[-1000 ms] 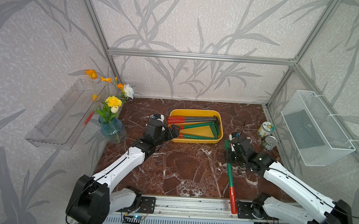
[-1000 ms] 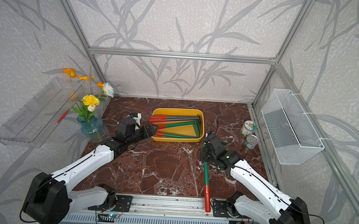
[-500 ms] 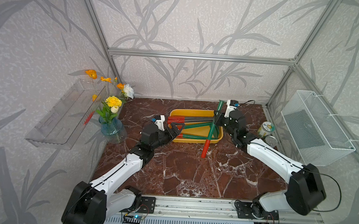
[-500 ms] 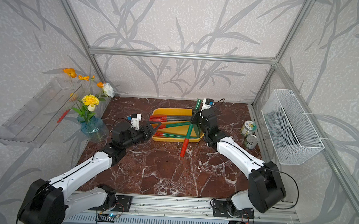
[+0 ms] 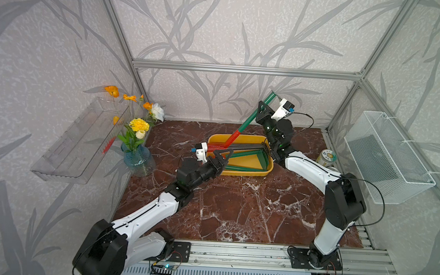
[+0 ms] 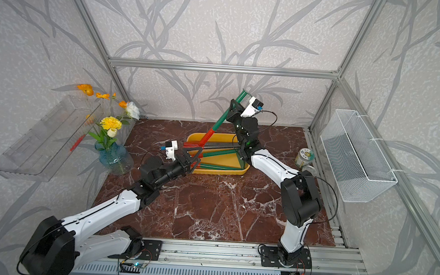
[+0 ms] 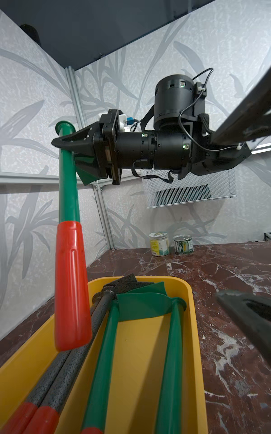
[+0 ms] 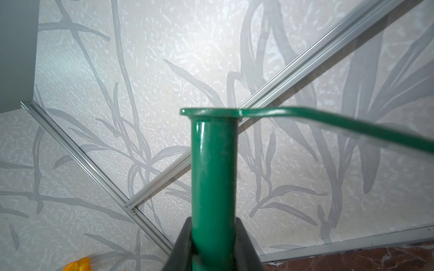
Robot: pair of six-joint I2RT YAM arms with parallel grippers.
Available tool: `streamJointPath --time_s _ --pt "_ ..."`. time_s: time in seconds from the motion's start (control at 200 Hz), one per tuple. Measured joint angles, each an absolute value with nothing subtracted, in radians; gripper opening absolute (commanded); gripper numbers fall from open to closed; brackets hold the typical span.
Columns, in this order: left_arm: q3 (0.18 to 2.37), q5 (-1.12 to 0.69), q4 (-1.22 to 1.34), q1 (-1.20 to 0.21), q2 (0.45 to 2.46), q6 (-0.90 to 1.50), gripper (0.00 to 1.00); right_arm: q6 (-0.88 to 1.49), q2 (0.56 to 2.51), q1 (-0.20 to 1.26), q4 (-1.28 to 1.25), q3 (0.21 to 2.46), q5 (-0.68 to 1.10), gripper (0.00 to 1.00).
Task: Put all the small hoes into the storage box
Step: Pick up the hoe from the center of the board.
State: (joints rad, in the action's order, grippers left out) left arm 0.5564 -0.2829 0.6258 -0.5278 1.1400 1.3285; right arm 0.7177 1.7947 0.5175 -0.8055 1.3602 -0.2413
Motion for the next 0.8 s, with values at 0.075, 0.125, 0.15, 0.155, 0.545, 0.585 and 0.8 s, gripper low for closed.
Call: streamJointPath --time_s 0.075,0.125,0.15,0.155,0.545,0.585,0.8 --pt "0.556 -0.242 0.68 -0.533 1.189 1.332 0.97 0.746 1.794 0.52 -0.833 1.355 -0.247 0.0" --pt "0.557 -0.211 0.724 -0.533 1.222 1.33 0.97 0.768 1.788 0.52 -0.861 1.341 -0.247 0.0" --pt "0.561 -0.199 0.74 -0.534 1.238 1.328 0.97 0.777 1.783 0.52 -0.873 1.33 -0.248 0.0" --pt "0.562 -0.196 0.745 -0.534 1.242 1.328 0.97 0.78 1.782 0.52 -0.876 1.328 -0.247 0.0" --pt "0.748 -0.088 1.101 -0.54 1.539 1.348 0.97 0.859 1.663 0.511 -0.973 1.176 -0.252 0.0" --pt "0.764 -0.088 1.148 -0.541 1.575 1.358 0.96 0.864 1.662 0.508 -0.979 1.176 -0.252 0.0" --pt "0.773 -0.072 1.297 -0.539 1.692 1.388 0.95 0.884 1.654 0.509 -0.989 1.161 -0.223 0.0"
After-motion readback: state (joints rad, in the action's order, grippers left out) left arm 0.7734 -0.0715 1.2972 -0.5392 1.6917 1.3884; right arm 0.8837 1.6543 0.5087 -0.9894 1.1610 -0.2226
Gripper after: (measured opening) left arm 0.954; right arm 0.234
